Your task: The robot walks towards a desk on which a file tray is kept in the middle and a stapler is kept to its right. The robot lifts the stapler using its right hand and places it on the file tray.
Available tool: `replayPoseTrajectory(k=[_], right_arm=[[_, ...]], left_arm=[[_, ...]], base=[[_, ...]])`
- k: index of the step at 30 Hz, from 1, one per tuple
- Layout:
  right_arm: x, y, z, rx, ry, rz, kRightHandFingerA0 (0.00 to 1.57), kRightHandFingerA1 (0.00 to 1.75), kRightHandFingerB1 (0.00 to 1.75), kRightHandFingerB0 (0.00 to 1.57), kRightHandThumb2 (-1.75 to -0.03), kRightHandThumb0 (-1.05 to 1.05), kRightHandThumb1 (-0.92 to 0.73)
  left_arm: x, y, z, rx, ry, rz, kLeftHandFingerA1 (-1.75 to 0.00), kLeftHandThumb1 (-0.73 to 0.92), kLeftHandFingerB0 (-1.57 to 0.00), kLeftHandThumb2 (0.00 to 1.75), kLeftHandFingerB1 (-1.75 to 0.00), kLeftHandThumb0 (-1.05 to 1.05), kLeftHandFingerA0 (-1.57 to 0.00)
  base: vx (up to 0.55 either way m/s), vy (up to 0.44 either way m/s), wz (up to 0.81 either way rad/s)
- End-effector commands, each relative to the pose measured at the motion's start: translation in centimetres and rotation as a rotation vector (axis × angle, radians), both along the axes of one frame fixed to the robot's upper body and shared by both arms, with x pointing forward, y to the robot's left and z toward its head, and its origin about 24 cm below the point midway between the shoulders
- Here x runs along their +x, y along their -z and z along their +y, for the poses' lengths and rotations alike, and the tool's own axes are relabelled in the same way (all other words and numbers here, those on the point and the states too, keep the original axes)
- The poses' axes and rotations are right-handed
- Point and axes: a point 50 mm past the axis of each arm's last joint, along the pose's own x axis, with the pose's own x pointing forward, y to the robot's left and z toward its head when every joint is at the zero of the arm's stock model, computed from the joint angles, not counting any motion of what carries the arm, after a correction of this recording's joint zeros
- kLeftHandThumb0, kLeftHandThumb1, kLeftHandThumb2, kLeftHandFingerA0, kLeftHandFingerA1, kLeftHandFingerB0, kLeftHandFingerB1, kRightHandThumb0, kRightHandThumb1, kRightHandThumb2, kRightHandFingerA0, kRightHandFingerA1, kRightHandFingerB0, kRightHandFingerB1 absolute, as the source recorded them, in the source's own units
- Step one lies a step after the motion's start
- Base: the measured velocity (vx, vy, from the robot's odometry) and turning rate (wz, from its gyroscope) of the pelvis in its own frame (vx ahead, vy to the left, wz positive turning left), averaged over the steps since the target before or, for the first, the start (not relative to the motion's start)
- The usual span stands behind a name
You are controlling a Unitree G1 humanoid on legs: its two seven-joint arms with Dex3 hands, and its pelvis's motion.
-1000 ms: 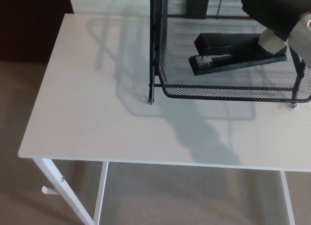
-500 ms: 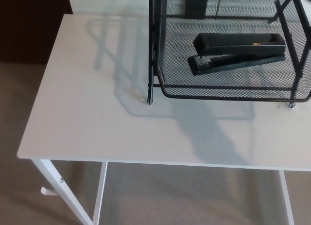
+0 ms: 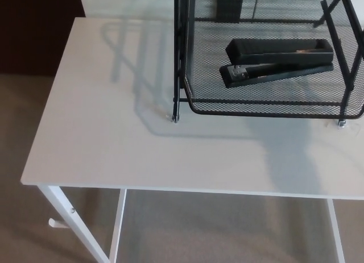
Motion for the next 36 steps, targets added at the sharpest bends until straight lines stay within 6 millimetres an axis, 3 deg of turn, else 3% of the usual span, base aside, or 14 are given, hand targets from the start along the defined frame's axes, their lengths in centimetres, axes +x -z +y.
replayPoseTrajectory(k=[1,5,10,13,15,20,23,24,25,26,31,32,34,36], right_arm=[[-13.9,12.3,-15.1,0.906,0.648,-0.118,0.83,1.15,0.31,0.08,-0.87,-0.86,-0.51],[-16.6,17.6,-15.3,0.914,0.826,0.020,0.08,0.60,0.16,0.00,-0.97,-0.83,-0.55],[-19.7,21.4,-13.4,1.186,1.013,0.064,0.36,0.85,0.07,0.00,-0.91,-0.86,-0.63],[-20.9,23.0,-13.3,1.256,1.183,0.104,0.71,1.35,0.82,0.56,-0.64,-0.78,-0.69],[-21.5,24.3,-13.0,1.327,1.225,0.039,0.15,0.72,0.51,0.34,-0.61,-0.78,-0.70],[-21.7,26.3,-11.2,0.797,1.188,0.339,0.44,0.76,0.07,0.00,-0.96,-0.85,-0.65],[-21.3,28.0,-10.5,-0.105,1.003,1.047,0.32,0.77,0.15,0.00,-1.12,-0.81,-0.92],[-21.0,28.6,-9.9,-0.394,0.865,1.238,0.20,0.63,0.36,0.00,-1.25,-0.67,-0.92],[-21.3,28.6,-9.6,0.355,1.050,0.819,0.04,0.81,0.00,0.00,-0.67,-0.70,-0.90],[-23.2,28.2,-9.7,1.103,1.133,0.514,0.23,0.71,0.50,0.04,-0.94,-0.79,-0.58],[-23.5,28.7,-8.8,0.881,1.094,0.775,1.15,1.16,0.83,0.66,-0.65,-0.83,-0.83],[-23.4,29.6,-8.9,0.812,1.114,0.803,1.05,1.06,0.53,0.08,-0.65,-0.85,-0.82],[-22.9,31.7,-9.0,0.742,1.102,0.829,0.70,1.06,0.52,0.18,-0.65,-0.84,-0.81],[-22.8,31.7,-8.9,0.716,1.066,0.822,0.67,1.06,0.24,0.00,-1.05,-0.76,-0.61]], left_arm=[[-0.2,-0.5,0.4,0.022,0.015,-0.005,-0.94,0.63,-0.31,1.27,-0.74,-1.00,-0.75],[-0.3,-0.3,0.3,0.012,-0.006,-0.012,-0.93,0.80,-0.32,0.84,-0.81,-1.01,-0.62],[-0.5,-0.2,0.3,0.021,0.002,-0.003,-0.93,0.82,-0.33,0.82,-0.79,-1.02,-0.64],[-0.2,-0.4,0.4,0.019,-0.018,-0.013,-0.93,0.81,-0.32,0.81,-0.78,-1.04,-0.60],[-0.1,-0.6,0.5,0.018,-0.009,-0.017,-0.91,0.81,-0.34,0.87,-0.79,-1.03,-0.58],[-0.2,-0.6,0.7,0.031,-0.015,-0.001,-0.91,0.84,-0.31,0.83,-0.75,-1.01,-0.64],[-0.2,-0.7,0.8,0.035,-0.020,0.002,-0.91,0.66,-0.26,1.27,-0.70,-0.94,-0.72],[-0.2,-0.7,0.8,0.042,-0.001,0.013,-0.91,0.84,-0.31,0.84,-0.76,-1.00,-0.64],[-0.2,-0.7,0.8,0.040,-0.004,0.012,-0.93,0.83,-0.31,0.84,-0.77,-1.01,-0.68],[-0.4,-0.7,0.9,0.045,-0.024,0.018,-0.92,0.80,-0.29,0.88,-0.76,-0.97,-0.65],[-0.7,-0.9,1.1,0.050,-0.050,0.031,-0.89,0.77,-0.30,0.97,-0.75,-0.98,-0.58],[-0.9,-0.9,1.1,0.040,-0.087,0.011,-0.93,0.79,-0.26,0.87,-0.74,-0.95,-0.61],[-1.0,-0.9,1.2,0.035,-0.104,0.010,-0.94,0.64,-0.25,1.25,-0.70,-0.97,-0.68],[-1.0,-0.8,1.2,0.038,-0.112,0.001,-0.94,0.79,-0.25,0.87,-0.75,-0.97,-0.56]], base=[[0.00,0.000,0.00],[0.00,0.000,0.00],[0.00,0.000,0.00],[0.00,0.000,0.00],[0.00,0.000,0.00],[0.00,0.000,0.00],[0.00,0.000,0.00],[0.00,0.000,0.00],[0.00,0.000,0.00],[0.00,0.000,0.00],[0.00,0.000,0.00],[0.00,0.000,0.00],[0.00,0.000,0.00],[0.01,0.001,-0.04]])
